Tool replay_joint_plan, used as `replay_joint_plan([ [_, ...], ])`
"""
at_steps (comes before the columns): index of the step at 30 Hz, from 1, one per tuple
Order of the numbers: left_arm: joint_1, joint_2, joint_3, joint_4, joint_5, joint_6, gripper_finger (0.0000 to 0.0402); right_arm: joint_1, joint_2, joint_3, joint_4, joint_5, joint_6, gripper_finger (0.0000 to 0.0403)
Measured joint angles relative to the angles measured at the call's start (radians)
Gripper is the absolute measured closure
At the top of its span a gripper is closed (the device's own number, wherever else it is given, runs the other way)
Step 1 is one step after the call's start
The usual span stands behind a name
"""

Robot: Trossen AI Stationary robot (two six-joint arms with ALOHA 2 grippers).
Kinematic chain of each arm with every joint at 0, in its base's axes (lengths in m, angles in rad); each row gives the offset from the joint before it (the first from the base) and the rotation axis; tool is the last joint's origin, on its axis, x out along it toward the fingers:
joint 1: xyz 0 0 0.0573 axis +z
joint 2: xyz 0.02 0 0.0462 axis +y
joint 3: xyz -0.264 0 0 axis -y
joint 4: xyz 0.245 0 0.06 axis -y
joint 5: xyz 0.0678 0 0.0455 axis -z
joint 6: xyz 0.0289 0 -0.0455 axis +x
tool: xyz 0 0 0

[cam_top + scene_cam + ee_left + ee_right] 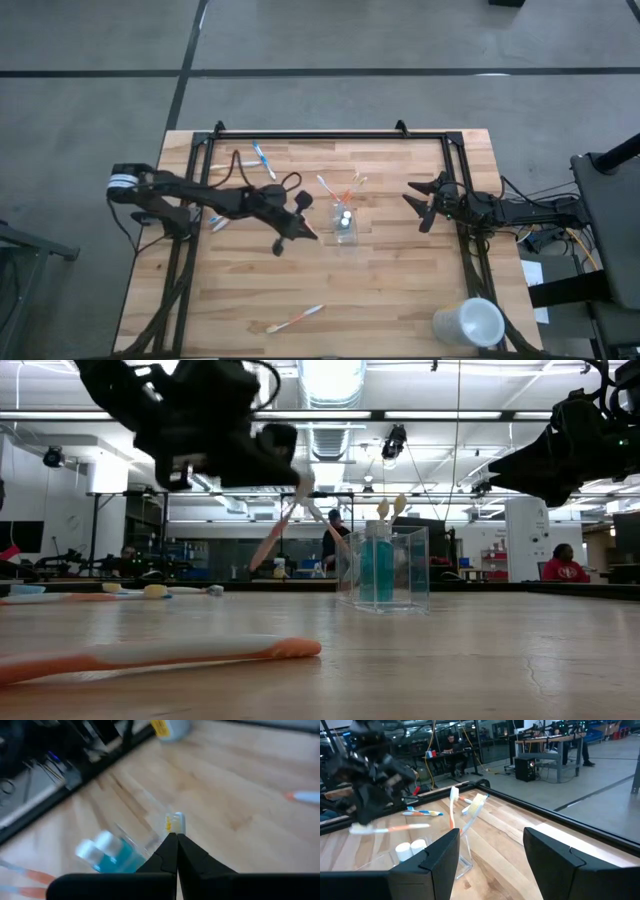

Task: Pick & Place toothbrushing station
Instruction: Put the orange toothbrush into the transparent organizer

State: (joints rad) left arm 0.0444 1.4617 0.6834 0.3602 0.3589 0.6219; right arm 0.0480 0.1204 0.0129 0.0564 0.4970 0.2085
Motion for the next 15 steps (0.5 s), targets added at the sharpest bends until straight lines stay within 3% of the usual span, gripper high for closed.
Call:
replay_joint_plan([
  [7,0.012,-0.125,-0.002,0.06,-0.027,-0.119,0.0401,0.0,0.0,0.0,0.0,0.0,0.0,0.0188],
  [15,0.047,-0.14,-0.002,0.291,-0.035,-0.265,0.0401,0.0,0.001,0.0,0.0,0.0,0.0,0.0188],
])
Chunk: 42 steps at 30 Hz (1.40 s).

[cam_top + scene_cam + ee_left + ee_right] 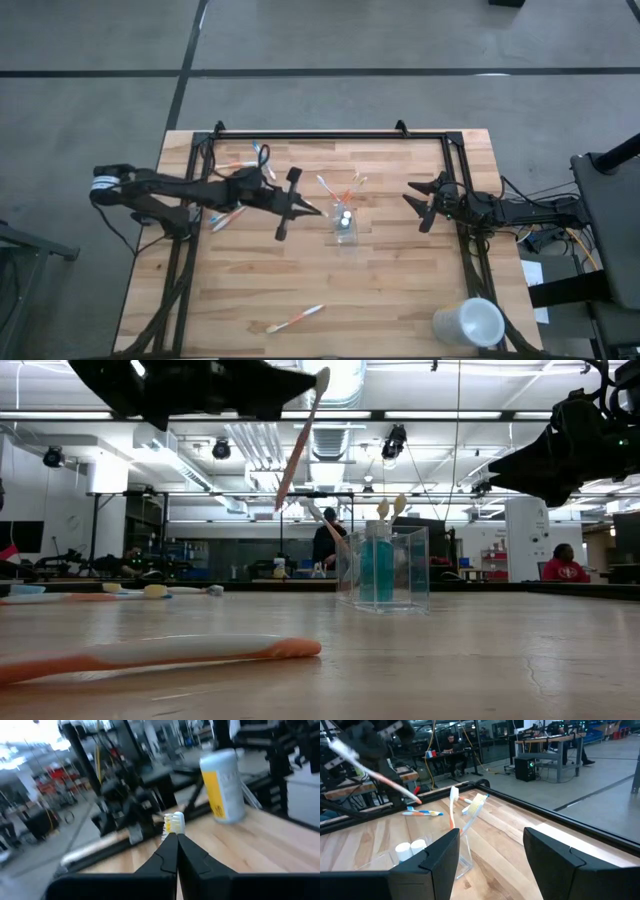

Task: Pick & Place toothbrushing station
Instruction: Put the orange toothbrush into the transparent organizer

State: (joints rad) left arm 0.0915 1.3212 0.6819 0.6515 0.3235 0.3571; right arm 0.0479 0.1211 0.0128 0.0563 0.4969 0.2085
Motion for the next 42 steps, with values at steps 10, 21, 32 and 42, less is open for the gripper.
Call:
replay_joint_plan([
  [10,0.035,0.115,0.0,0.361,-0.01,-0.158,0.0401,0.0,0.0,0.0,0.0,0.0,0.0,0.0188],
  [21,0.053,0.352,0.0,0.834,-0.07,-0.257,0.0401,0.0,0.0,0.0,0.0,0.0,0.0,0.0188],
  [32,0.051,0.465,0.0,0.899,-0.08,-0.326,0.0401,0.0,0.0,0.0,0.0,0.0,0.0,0.0188],
  [42,0.052,0.507,0.0,0.885,-0.083,-0.323,0.0401,0.0,0.0,0.0,0.0,0.0,0.0,0.0188],
])
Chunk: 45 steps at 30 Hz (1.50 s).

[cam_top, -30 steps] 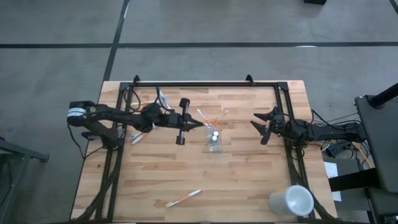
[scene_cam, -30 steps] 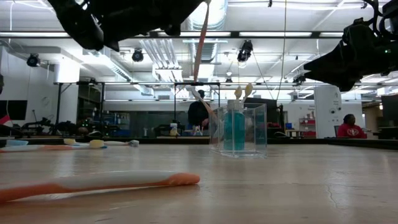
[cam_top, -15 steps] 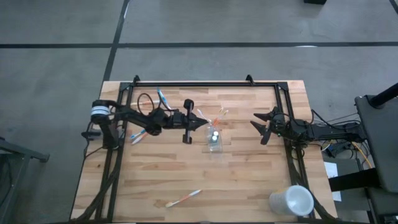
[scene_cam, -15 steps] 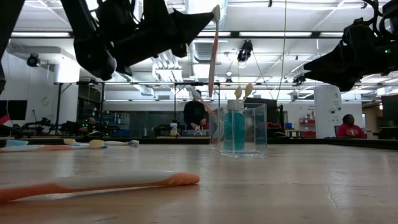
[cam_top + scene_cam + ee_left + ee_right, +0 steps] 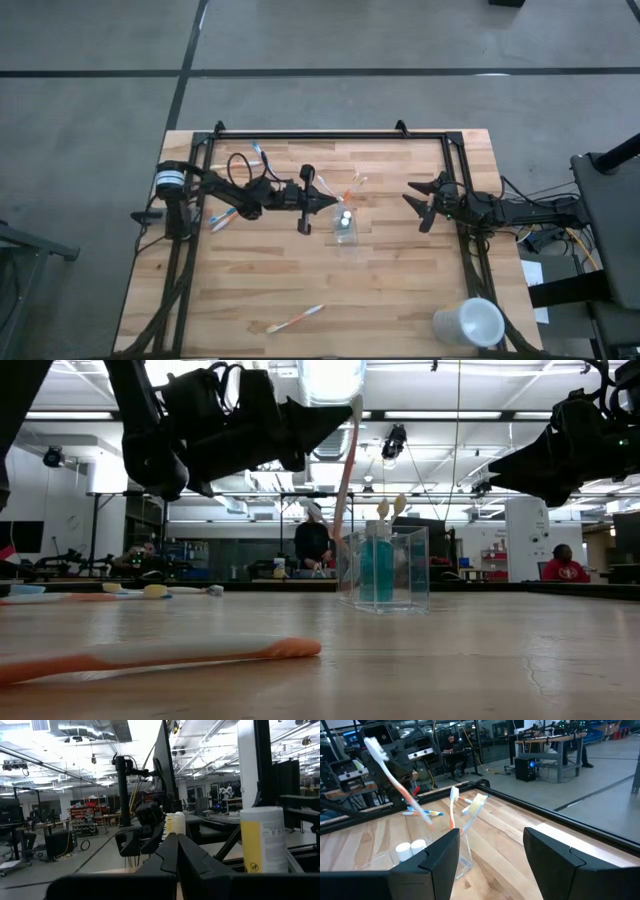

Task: Pick & Place toothbrushing station
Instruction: Put the orange toothbrush into the transparent organizer

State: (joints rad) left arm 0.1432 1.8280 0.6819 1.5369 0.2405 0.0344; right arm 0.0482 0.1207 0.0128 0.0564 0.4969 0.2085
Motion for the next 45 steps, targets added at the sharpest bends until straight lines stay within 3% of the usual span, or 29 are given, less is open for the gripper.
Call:
replay_joint_plan([
  [8,0.001,0.046,0.0,0.0,0.0,-0.004,0.0401,0.0,0.0,0.0,0.0,0.0,0.0,0.0188],
  [29,0.0,0.001,0.048,0.014,0.001,0.012,0.0401,0.0,0.0,0.0,0.0,0.0,0.0,0.0188],
  [45,0.0,0.001,0.049,-0.168,0.002,-0.011,0.0396,0.0,0.0,0.0,0.0,0.0,0.0,0.0188],
])
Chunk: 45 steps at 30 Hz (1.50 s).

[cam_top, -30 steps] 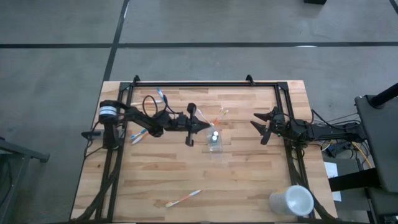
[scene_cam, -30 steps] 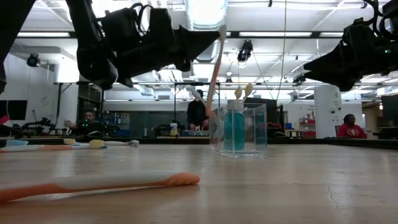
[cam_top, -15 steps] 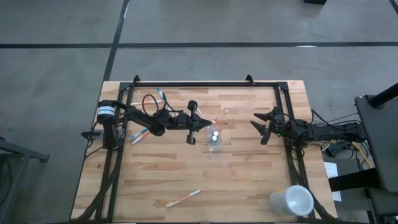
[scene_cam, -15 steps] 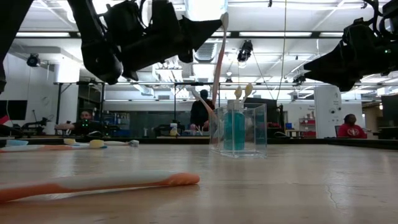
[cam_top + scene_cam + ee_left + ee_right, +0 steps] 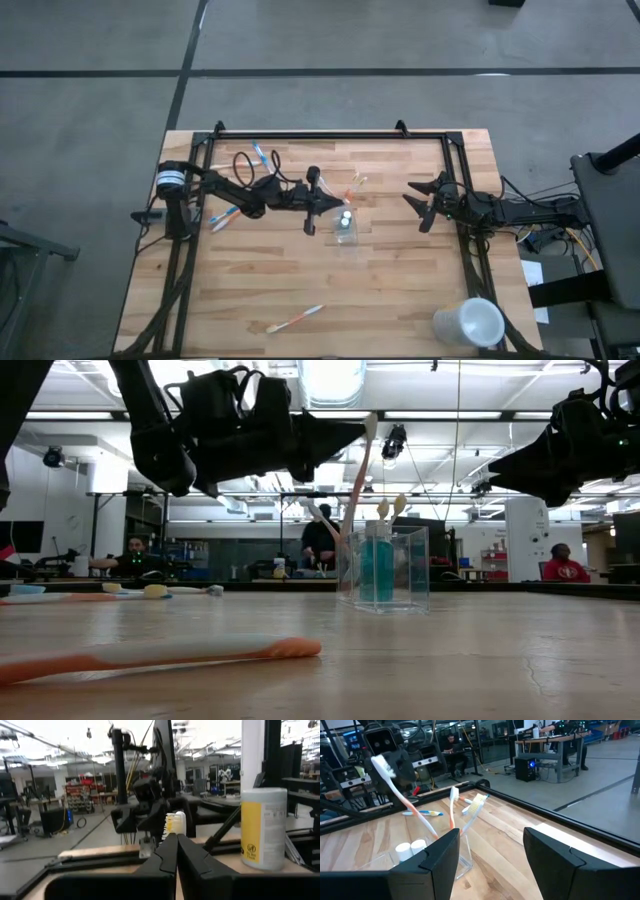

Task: Pick & Place toothbrushing station
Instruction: Put the orange toothbrush into the transparent organizer, then put the orange toothbrush into the transparent

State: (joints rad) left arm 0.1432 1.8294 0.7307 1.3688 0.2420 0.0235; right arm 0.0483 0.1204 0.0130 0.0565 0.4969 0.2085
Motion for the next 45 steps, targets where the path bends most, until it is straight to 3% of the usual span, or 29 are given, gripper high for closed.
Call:
replay_joint_plan([
  [13,0.001,0.0,0.0,-0.108,-0.001,-0.001,0.0382,0.0,0.0,0.0,0.0,0.0,0.0,0.0188],
  [24,0.001,0.0,-0.001,-0.162,-0.001,-0.015,0.0331,0.0,0.0,0.0,0.0,0.0,0.0,0.0188],
  [31,0.001,-0.002,-0.001,-0.073,0.019,-0.026,0.0303,0.0,0.0,0.0,0.0,0.0,0.0,0.0188],
  [37,0.0,-0.048,0.002,-0.027,0.103,0.025,0.0271,0.0,0.0,0.0,0.0,0.0,0.0,0.0188],
  [40,-0.001,-0.11,0.014,-0.101,0.128,0.054,0.0249,0.0,0.001,0.0,0.0,0.0,0.0,0.0188],
  [45,-0.01,-0.262,0.054,-0.432,0.135,0.127,0.0211,0.0,0.001,0.0,0.0,0.0,0.0,0.0188],
])
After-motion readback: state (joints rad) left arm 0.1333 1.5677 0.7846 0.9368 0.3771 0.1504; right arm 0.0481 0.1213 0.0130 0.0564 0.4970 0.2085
